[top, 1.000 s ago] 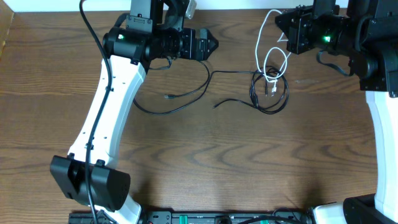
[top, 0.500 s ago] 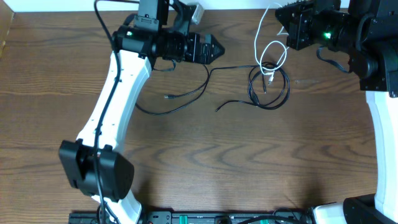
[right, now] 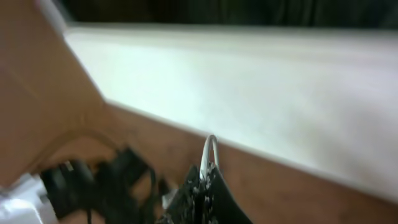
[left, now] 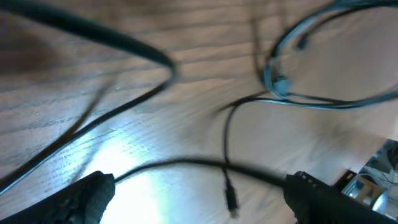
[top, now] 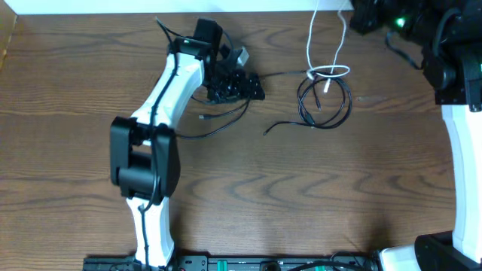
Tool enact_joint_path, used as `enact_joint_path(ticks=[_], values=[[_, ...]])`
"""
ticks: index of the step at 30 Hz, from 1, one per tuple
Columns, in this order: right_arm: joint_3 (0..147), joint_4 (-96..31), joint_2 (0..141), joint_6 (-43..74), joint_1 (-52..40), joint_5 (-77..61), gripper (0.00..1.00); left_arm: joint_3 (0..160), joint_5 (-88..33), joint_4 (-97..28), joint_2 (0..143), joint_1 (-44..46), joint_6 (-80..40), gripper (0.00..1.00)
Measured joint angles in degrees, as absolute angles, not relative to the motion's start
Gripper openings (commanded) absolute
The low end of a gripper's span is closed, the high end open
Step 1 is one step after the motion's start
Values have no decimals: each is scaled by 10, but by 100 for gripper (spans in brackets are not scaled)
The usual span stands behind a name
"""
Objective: Untangle cables
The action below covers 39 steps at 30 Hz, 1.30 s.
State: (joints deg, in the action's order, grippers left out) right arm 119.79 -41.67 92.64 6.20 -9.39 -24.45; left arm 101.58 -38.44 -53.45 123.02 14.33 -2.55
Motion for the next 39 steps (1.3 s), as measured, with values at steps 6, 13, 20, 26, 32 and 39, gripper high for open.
enact_joint_path(ticks=[6,13,20,26,32,39], values=[[1275,-342,926,73,-69,-241,1,1016,-383,-535,1294,143,-25,89],[1362,-338,905,75,-28,-184,1,1016,-386,-536,1320,143,-25,88],[1371,-418,899,75,-5,-63,1,1017,-370,-536,1320,144,-25,88],[1371,-484,927,74,12,26,1,1018,-327,-536,1312,142,-25,88],[1371,-470,962,74,73,53,1,1010,-236,-535,1260,126,-25,88],[1371,-431,995,74,110,-2,1,1009,-186,-534,1105,122,-25,88]])
